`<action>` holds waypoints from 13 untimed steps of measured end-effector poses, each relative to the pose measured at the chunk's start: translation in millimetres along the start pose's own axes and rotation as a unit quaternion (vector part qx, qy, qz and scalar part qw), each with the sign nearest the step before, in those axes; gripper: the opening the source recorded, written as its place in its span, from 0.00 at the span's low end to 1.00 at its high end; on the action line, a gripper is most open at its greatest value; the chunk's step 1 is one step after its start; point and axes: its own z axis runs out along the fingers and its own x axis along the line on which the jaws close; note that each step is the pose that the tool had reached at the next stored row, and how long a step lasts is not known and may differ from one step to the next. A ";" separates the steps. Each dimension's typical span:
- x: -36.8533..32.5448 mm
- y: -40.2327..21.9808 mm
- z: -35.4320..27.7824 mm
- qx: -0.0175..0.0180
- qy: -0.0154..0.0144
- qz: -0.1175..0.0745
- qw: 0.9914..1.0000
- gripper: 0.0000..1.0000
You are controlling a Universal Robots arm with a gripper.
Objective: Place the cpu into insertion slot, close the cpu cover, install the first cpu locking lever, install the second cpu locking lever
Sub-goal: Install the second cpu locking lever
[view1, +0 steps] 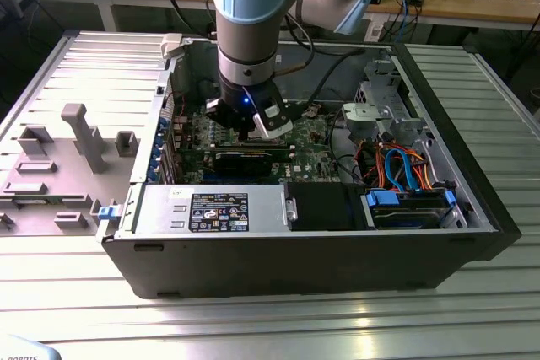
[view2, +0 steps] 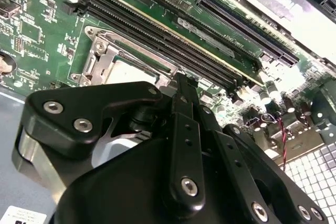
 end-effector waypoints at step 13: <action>8.5 -3.6 6.6 -0.002 -0.001 0.010 1.000 0.11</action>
